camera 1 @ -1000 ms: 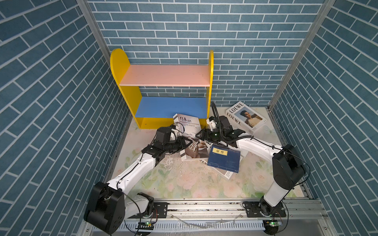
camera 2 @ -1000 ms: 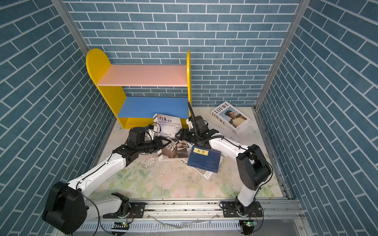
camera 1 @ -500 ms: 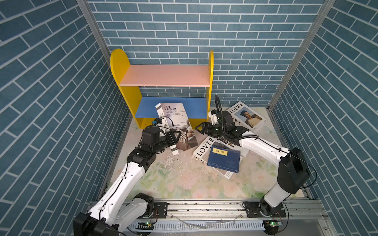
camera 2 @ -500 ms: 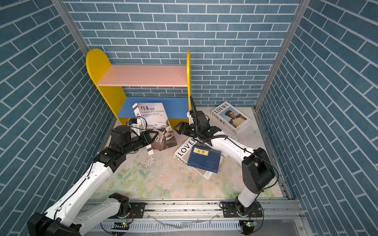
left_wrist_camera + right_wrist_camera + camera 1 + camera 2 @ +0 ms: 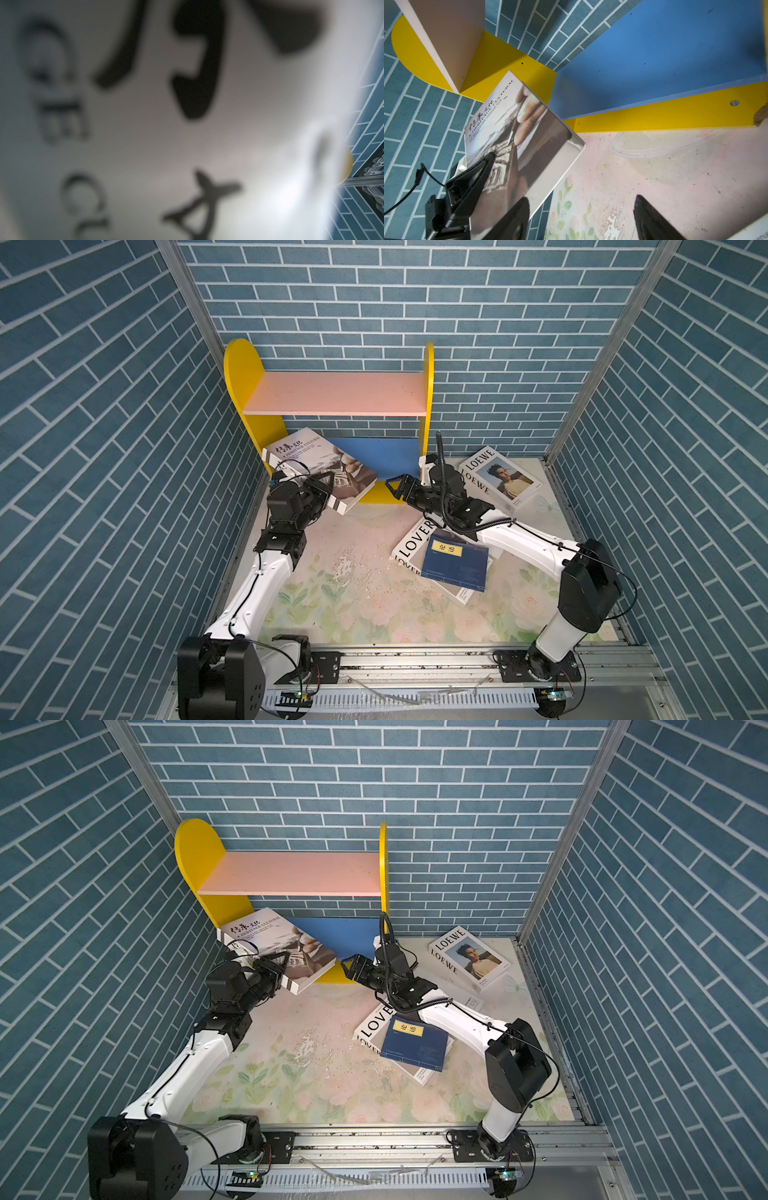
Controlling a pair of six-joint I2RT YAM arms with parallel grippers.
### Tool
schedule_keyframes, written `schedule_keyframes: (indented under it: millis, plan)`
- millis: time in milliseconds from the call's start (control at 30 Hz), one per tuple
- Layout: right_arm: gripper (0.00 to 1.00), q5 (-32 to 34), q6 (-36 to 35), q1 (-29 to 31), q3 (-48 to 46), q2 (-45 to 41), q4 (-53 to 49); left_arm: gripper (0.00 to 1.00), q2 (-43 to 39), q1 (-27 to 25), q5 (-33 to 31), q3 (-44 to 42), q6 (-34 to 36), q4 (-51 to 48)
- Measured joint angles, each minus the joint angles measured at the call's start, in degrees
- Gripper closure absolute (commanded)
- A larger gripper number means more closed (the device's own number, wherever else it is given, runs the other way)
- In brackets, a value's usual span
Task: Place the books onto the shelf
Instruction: 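Carry the book with the left gripper toward the blue shelf while the right gripper releases, then raise the HERITAGE CULTURAL book with the left gripper above the pink shelf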
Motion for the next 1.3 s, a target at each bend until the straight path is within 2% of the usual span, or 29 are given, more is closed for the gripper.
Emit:
schedule_keyframes:
  millis: [333,500,633,1000,1300]
  plan:
    - [0.18,0.20,0.09,-0.85,3.96,2.21,2.47,0.66,11.93,0.00,-6.36,2.64,-7.58,11.96]
    - [0.18,-2.32,-0.55,-3.19,7.28,3.23,3.43,0.66,16.31,-0.81,-9.79,6.03,-8.76,12.76]
    - [0.18,-3.45,-2.03,-4.02,8.79,4.20,2.89,0.66,16.61,-1.81,-10.78,8.57,-7.98,13.09]
    - [0.18,-4.81,-6.10,-3.89,12.59,7.54,-1.53,0.67,10.47,-2.32,-12.11,8.00,2.25,3.41]
    - [0.18,-4.79,-6.47,-3.89,13.97,9.62,-3.43,0.70,6.47,-2.40,-13.27,8.07,25.35,-8.37]
